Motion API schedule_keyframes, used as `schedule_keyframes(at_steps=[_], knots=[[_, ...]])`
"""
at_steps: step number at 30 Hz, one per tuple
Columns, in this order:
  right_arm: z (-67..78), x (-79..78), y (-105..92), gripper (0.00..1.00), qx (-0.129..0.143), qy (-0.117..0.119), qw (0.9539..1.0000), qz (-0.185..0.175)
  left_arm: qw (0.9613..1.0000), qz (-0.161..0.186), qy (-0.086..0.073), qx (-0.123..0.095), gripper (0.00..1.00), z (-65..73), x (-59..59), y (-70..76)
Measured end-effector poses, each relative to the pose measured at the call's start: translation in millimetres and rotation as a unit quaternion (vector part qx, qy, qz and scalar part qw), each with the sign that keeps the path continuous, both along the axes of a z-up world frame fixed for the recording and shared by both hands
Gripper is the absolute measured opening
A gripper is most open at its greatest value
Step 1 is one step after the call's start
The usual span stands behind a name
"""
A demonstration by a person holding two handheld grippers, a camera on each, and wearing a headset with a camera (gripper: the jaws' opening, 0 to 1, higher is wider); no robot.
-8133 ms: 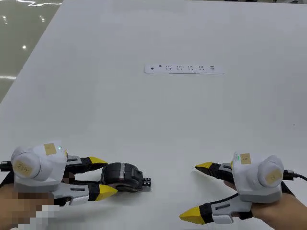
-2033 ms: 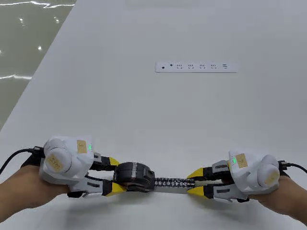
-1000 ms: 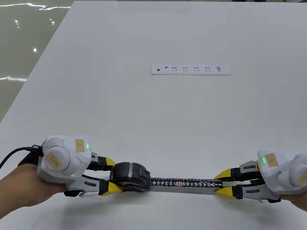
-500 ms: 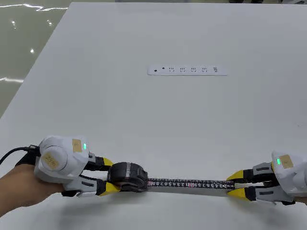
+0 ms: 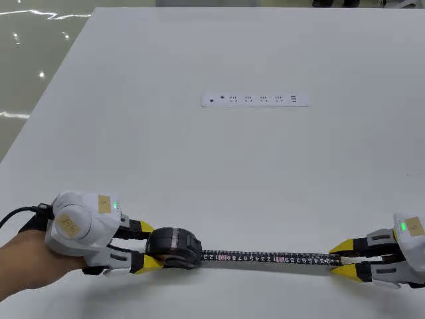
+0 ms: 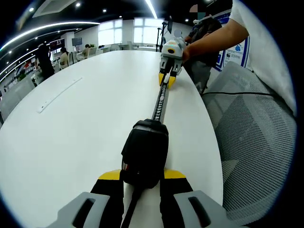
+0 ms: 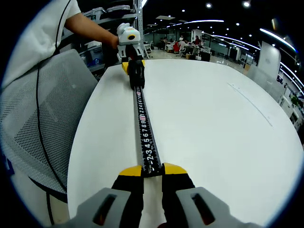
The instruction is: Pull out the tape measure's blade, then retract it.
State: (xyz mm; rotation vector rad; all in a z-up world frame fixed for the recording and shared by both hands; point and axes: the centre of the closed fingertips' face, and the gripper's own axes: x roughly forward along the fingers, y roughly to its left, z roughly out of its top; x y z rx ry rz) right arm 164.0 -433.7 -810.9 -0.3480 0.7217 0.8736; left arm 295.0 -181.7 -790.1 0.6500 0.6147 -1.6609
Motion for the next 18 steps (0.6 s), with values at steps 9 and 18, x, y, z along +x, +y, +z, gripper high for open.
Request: schedule_keyframes(at_steps=[9, 18], knots=[[-2.4, -2.3, 1.6, 0.11, -0.003, 0.008, 0.9999, -0.009, 1.0000, -0.001, -0.001, 0.001, 0.26, 0.3, -0.8, -1.0], [-2.8, -3.7, 3.8, 0.12, 0.015, 0.027, 0.9993, -0.022, 1.0000, 0.004, 0.000, 0.000, 0.26, 0.8, -1.4, -2.0]])
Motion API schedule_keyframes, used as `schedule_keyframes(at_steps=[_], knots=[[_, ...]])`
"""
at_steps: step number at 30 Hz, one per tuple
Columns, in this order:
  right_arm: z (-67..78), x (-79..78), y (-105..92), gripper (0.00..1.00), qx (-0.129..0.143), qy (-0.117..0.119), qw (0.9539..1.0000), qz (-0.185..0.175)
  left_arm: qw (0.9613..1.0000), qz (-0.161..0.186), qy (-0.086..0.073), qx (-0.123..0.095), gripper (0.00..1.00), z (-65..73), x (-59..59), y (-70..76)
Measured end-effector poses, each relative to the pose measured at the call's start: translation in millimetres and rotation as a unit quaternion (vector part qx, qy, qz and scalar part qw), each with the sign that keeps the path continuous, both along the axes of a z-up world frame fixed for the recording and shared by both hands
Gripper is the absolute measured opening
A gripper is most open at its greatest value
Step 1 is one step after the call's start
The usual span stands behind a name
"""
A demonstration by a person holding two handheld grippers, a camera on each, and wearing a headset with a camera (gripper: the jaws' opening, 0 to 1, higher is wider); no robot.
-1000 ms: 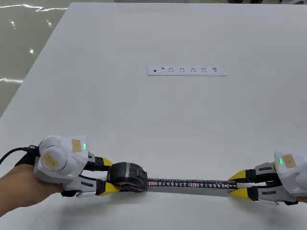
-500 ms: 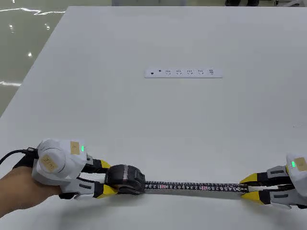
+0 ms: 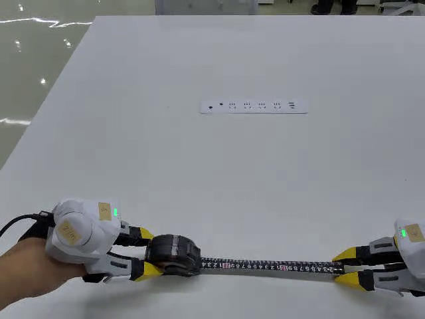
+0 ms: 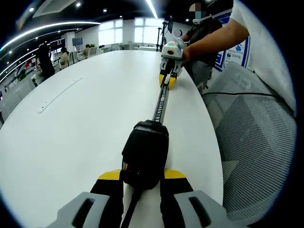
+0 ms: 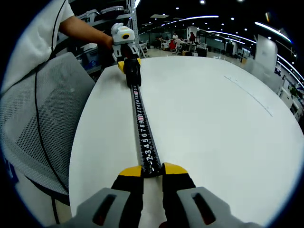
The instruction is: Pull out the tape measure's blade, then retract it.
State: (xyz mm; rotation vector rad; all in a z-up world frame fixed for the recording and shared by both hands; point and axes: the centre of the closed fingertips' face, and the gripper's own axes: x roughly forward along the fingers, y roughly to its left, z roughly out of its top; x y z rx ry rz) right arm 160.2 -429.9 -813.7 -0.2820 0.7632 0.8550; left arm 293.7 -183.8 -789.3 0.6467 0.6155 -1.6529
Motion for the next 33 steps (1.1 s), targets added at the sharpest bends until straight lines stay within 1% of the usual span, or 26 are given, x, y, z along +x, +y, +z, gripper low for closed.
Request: schedule_keyframes(at_steps=[1, 4, 7, 10, 13, 17, 20, 25, 28, 29, 30, 31, 33], knots=[[-0.4, -0.4, 0.0, 0.13, 0.001, 0.004, 1.0000, -0.003, 1.0000, 0.002, 0.001, 0.000, 0.26, 0.1, 0.2, 0.0], [0.2, -0.1, 1.0, 0.13, -0.004, 0.003, 1.0000, -0.001, 1.0000, 0.008, 0.005, 0.001, 0.27, 0.1, 0.4, -0.1], [0.2, 0.2, -0.3, 0.13, -0.005, 0.003, 1.0000, -0.003, 0.9999, 0.011, 0.006, 0.002, 0.27, 0.4, 0.5, -0.5], [0.5, -0.4, -0.8, 0.14, -0.008, 0.003, 1.0000, 0.000, 0.9997, 0.019, 0.012, 0.003, 0.28, 0.4, 0.7, -0.7], [0.3, -0.9, -1.5, 0.14, -0.012, 0.004, 0.9999, 0.003, 0.9997, 0.022, 0.014, 0.004, 0.28, 0.3, 0.6, -0.7], [-0.4, -0.8, -3.9, 0.14, -0.010, 0.006, 0.9999, 0.000, 0.9996, 0.023, 0.013, 0.005, 0.28, 0.2, 0.6, -0.6], [-0.2, -1.2, -3.1, 0.14, -0.014, 0.007, 0.9999, -0.001, 0.9995, 0.026, 0.016, 0.007, 0.28, 0.1, 0.7, -0.4], [-0.5, -0.3, -4.4, 0.15, -0.011, 0.010, 0.9998, -0.014, 0.9994, 0.029, 0.016, 0.009, 0.29, 0.0, 0.3, -0.5], [-0.5, -1.2, -1.9, 0.16, -0.016, 0.008, 0.9998, -0.009, 0.9994, 0.030, 0.016, 0.009, 0.29, 0.1, 0.3, -0.7], [-0.6, -1.2, -1.9, 0.16, -0.018, 0.008, 0.9998, -0.009, 0.9995, 0.028, 0.014, 0.009, 0.29, 0.2, 0.3, -0.6], [0.2, -2.2, 0.3, 0.16, -0.010, 0.015, 0.9997, -0.016, 0.9997, 0.022, 0.005, 0.004, 0.29, 0.6, 0.5, -0.9], [1.4, -2.3, 1.6, 0.17, -0.004, 0.017, 0.9997, -0.018, 0.9997, 0.024, 0.007, 0.005, 0.29, 0.2, 0.0, -0.5], [1.8, -1.7, 0.1, 0.17, -0.008, 0.011, 0.9998, -0.016, 0.9995, 0.029, 0.012, 0.003, 0.29, 0.8, 0.4, -1.1]])
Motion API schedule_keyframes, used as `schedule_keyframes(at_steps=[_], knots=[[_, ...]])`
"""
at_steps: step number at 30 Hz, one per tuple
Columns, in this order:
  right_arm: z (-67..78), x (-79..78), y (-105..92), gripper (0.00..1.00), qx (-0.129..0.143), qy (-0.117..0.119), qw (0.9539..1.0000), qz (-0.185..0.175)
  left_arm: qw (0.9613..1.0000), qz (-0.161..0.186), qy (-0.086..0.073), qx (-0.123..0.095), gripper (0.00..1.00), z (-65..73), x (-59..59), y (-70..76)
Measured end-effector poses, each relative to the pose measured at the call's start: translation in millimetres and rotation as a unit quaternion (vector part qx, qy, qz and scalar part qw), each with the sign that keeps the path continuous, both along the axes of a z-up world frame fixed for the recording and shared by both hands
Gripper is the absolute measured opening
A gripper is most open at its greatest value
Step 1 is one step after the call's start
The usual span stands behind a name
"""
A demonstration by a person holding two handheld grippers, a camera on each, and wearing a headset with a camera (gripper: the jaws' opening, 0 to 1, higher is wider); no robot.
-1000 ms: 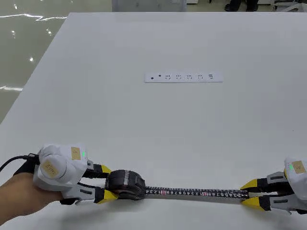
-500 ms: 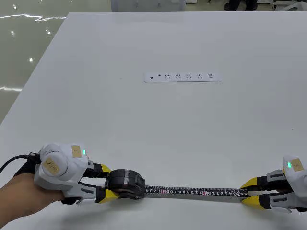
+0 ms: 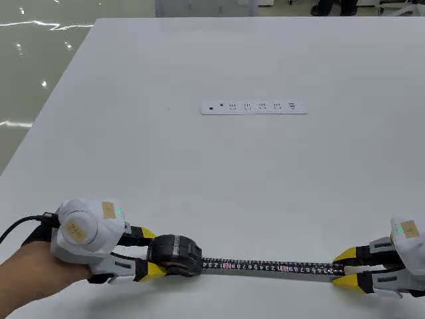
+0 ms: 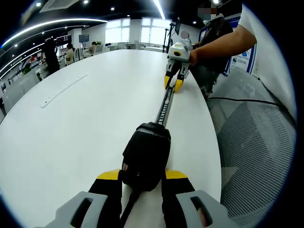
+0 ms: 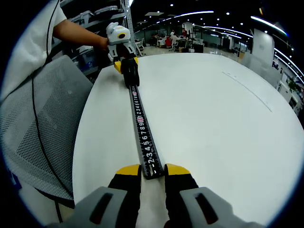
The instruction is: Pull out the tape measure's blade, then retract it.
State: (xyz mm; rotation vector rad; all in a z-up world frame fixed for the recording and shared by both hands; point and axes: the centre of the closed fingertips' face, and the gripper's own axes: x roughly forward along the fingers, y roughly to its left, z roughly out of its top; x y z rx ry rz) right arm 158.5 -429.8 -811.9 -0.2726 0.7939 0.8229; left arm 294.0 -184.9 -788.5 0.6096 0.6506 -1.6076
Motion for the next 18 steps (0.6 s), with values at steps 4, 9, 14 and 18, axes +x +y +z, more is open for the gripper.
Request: schedule_keyframes(at_steps=[4, 9, 14, 18], knots=[[0.7, -1.2, -1.0, 0.23, -0.001, 0.002, 1.0000, -0.004, 0.9999, 0.001, -0.007, -0.013, 0.33, 3.0, 1.6, -2.4], [5.9, 2.4, -1.0, 0.31, 0.007, -0.005, 0.9999, -0.014, 0.9999, 0.001, -0.005, -0.014, 0.36, 4.0, 1.5, -2.5], [8.0, 1.9, 1.0, 0.39, 0.007, -0.003, 0.9997, -0.022, 0.9997, 0.012, -0.002, -0.023, 0.41, 9.0, 3.5, -2.2], [7.8, 1.9, -2.0, 0.47, 0.001, 0.004, 0.9995, -0.033, 0.9996, 0.022, 0.004, -0.019, 0.43, 9.2, 3.1, 0.4]])
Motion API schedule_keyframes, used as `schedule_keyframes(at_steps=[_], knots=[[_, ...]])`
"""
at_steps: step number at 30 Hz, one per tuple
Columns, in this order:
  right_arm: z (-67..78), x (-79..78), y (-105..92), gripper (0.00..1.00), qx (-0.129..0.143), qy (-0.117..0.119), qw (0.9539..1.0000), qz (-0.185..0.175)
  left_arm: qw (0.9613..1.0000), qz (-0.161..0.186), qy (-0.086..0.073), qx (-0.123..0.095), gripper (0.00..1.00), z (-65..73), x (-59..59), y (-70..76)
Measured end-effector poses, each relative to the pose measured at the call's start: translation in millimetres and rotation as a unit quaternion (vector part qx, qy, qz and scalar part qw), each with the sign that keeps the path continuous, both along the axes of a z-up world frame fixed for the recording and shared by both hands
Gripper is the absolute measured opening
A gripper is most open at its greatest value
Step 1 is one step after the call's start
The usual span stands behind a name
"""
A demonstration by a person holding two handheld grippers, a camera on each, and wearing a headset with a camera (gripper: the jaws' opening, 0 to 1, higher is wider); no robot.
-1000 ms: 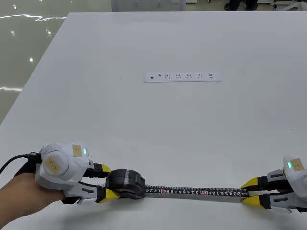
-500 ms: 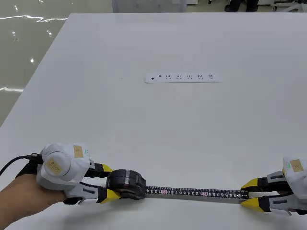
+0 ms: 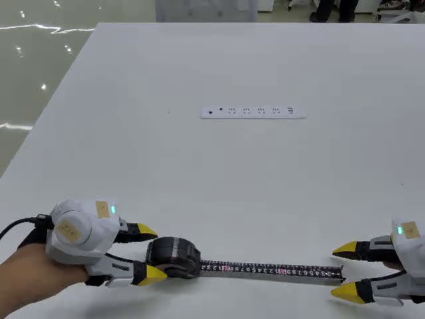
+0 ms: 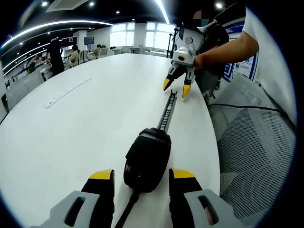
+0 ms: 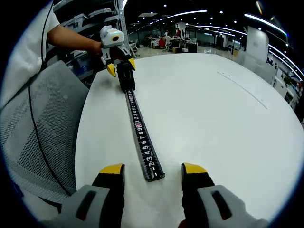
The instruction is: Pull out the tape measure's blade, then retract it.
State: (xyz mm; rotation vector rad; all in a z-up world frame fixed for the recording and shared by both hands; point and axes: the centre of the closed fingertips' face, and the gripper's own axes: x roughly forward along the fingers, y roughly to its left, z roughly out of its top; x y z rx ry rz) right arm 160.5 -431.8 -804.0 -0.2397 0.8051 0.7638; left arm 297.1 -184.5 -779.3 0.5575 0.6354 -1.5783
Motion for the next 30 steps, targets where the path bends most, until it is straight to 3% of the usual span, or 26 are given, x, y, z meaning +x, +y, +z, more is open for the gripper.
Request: schedule_keyframes(at_steps=[4, 9, 12, 19, 23, 30], knots=[[5.5, -0.7, 2.1, 0.52, 0.000, -0.003, 1.0000, -0.005, 0.9997, 0.024, 0.004, -0.001, 0.53, 1.4, 2.0, 1.7], [10.6, -1.6, 2.8, 0.56, -0.004, -0.006, 0.9999, -0.013, 0.9991, 0.040, 0.008, -0.012, 0.57, 8.2, 0.5, 2.7], [15.0, -2.5, 5.0, 0.61, -0.008, -0.008, 0.9998, -0.015, 0.9986, 0.046, 0.003, -0.026, 0.58, 16.6, -0.1, 2.3], [24.1, -4.4, 9.3, 0.66, -0.007, -0.011, 0.9996, -0.026, 0.9975, 0.064, -0.001, -0.031, 0.64, 24.9, 0.8, 7.5], [31.4, -6.0, 13.3, 0.70, 0.004, -0.012, 0.9992, -0.038, 0.9956, 0.084, 0.014, -0.038, 0.69, 29.9, -1.1, 10.4], [36.4, -10.7, 13.5, 0.74, 0.005, -0.015, 0.9982, -0.058, 0.9934, 0.106, 0.018, -0.040, 0.74, 32.3, -6.2, 20.3]])
